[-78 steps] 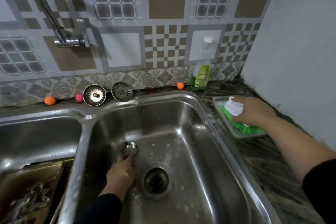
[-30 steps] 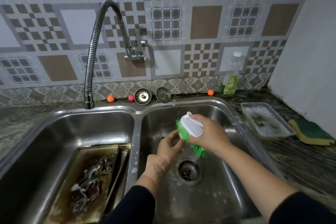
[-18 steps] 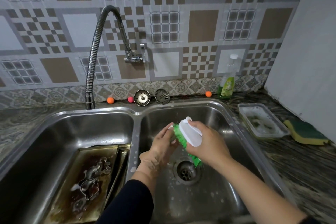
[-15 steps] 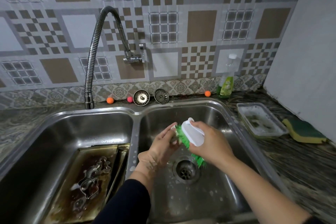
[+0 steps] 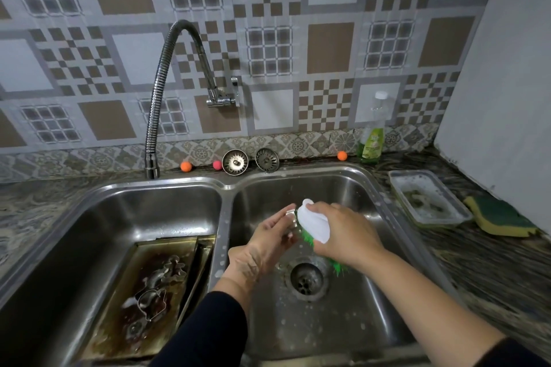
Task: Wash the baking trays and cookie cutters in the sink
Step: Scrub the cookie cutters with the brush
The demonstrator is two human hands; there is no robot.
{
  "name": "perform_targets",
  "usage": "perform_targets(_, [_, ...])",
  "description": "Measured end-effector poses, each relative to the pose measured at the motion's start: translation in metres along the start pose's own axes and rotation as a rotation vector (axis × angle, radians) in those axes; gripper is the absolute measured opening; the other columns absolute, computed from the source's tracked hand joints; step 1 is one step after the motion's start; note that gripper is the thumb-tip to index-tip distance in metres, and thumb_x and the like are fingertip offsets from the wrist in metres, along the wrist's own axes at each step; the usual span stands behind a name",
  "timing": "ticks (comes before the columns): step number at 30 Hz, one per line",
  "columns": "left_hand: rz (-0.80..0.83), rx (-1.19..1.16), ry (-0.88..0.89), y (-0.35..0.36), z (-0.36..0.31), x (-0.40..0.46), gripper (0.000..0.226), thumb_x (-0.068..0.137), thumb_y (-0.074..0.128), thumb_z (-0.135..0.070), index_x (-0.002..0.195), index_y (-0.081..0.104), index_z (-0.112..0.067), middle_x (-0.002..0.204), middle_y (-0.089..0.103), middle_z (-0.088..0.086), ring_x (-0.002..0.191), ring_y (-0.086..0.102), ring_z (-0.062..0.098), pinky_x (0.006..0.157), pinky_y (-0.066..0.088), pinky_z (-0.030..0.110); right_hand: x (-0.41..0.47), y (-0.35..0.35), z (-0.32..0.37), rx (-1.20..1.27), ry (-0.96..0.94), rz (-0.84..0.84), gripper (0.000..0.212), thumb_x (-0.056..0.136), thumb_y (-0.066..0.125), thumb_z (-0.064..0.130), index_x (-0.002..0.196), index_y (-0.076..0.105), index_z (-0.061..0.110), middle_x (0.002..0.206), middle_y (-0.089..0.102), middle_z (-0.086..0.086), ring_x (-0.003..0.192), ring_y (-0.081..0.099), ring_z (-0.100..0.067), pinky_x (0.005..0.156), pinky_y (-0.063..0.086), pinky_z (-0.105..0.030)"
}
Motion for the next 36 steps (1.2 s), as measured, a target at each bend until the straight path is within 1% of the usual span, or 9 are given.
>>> perform_targets(2, [0.009, 0.000, -0.004, 0.002, 0.001, -0.001, 0.026, 0.095, 0.053, -0.007, 0.120, 0.062, -0.009, 0.086, 0.066, 0.008, 0.073, 0.057, 0.014, 0.063, 0.054, 0.021, 0.003, -0.002, -0.002, -0.010, 0.040, -0.028, 0.072, 0.075, 0.066, 0.037, 0.139, 0.034, 0.042, 0.121, 0.053, 0.004, 0.107, 0.058, -0.024, 0.080, 0.048, -0.034])
perform_targets(6, [-0.068, 0.082, 0.043, -0.017, -0.007, -0.006, 0.029, 0.095, 0.055, -0.008, 0.123, 0.060, -0.010, 0.067, 0.061, 0.000, 0.058, 0.047, 0.011, 0.058, 0.048, 0.022, 0.006, 0.010, 0.015, -0.059, -0.017, 0.062, 0.071, 0.074, 0.067, 0.038, 0.139, 0.037, 0.043, 0.121, 0.055, 0.004, 0.109, 0.058, -0.023, 0.081, 0.046, -0.031])
perform_targets(10, [-0.209, 0.529, 0.216, -0.053, -0.045, -0.023, 0.026, 0.094, 0.058, -0.014, 0.117, 0.061, -0.027, 0.076, 0.061, -0.004, 0.059, 0.055, 0.003, 0.065, 0.050, 0.018, 0.010, 0.004, 0.009, -0.167, 0.015, 0.026, 0.073, 0.076, 0.068, 0.035, 0.141, 0.035, 0.042, 0.119, 0.054, 0.000, 0.107, 0.059, -0.027, 0.079, 0.048, -0.034])
perform_targets(14, [-0.390, 0.932, 0.241, -0.123, -0.075, -0.050, 0.030, 0.090, 0.062, -0.025, 0.119, 0.060, -0.033, 0.106, 0.068, 0.004, 0.092, 0.066, 0.020, 0.088, 0.054, 0.036, 0.007, 0.011, 0.009, -0.118, 0.034, 0.010, 0.076, 0.072, 0.071, 0.041, 0.140, 0.036, 0.041, 0.122, 0.055, -0.001, 0.110, 0.058, -0.026, 0.081, 0.051, -0.036])
perform_targets(16, [-0.501, 1.172, 0.155, -0.173, -0.078, -0.066, 0.038, 0.089, 0.061, -0.026, 0.127, 0.056, -0.027, 0.119, 0.062, 0.001, 0.104, 0.061, 0.021, 0.096, 0.049, 0.035, 0.006, 0.017, 0.013, -0.121, 0.032, 0.014, 0.076, 0.072, 0.071, 0.042, 0.140, 0.037, 0.041, 0.121, 0.056, 0.000, 0.108, 0.059, -0.026, 0.079, 0.050, -0.036])
perform_targets(19, [-0.658, 1.394, -0.024, -0.239, -0.071, -0.093, 0.042, 0.087, 0.059, -0.034, 0.128, 0.053, -0.029, 0.134, 0.049, -0.001, 0.119, 0.052, 0.025, 0.104, 0.041, 0.048, 0.006, 0.025, 0.023, -0.123, 0.035, 0.028, 0.073, 0.073, 0.068, 0.040, 0.139, 0.038, 0.041, 0.120, 0.056, 0.000, 0.108, 0.059, -0.025, 0.078, 0.049, -0.035])
perform_targets(27, [-0.428, 1.971, -0.149, -0.261, -0.052, -0.098, 0.047, 0.090, 0.055, -0.019, 0.135, 0.046, -0.030, 0.139, 0.040, -0.004, 0.123, 0.041, 0.024, 0.096, 0.043, 0.040, 0.005, 0.043, 0.040, -0.138, 0.070, 0.067, 0.071, 0.074, 0.068, 0.040, 0.138, 0.039, 0.041, 0.122, 0.056, 0.001, 0.111, 0.057, -0.022, 0.076, 0.045, -0.032])
perform_targets(31, [-0.350, 2.053, -0.115, -0.259, -0.048, -0.091, 0.048, 0.091, 0.054, -0.022, 0.137, 0.045, -0.034, 0.144, 0.037, -0.006, 0.127, 0.037, 0.023, 0.098, 0.037, 0.040, 0.002, 0.046, 0.037, -0.126, 0.101, 0.077, 0.072, 0.070, 0.069, 0.042, 0.137, 0.041, 0.043, 0.130, 0.055, 0.003, 0.113, 0.057, -0.025, 0.081, 0.049, -0.035])
perform_targets(36, [-0.334, 2.051, -0.105, -0.256, -0.056, -0.089, 0.050, 0.089, 0.058, -0.042, 0.136, 0.046, -0.034, 0.141, 0.041, -0.005, 0.127, 0.037, 0.021, 0.100, 0.033, 0.041, -0.002, 0.047, 0.033, -0.125, 0.126, 0.109, 0.073, 0.069, 0.070, 0.041, 0.137, 0.041, 0.044, 0.136, 0.053, 0.005, 0.116, 0.056, -0.024, 0.084, 0.048, -0.035])
Point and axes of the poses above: each hand's wrist, its own x-axis towards the middle knuckle, its own y-axis out of the palm, z = x × y, the point moved 10 cm from there along x, towards the middle knuckle
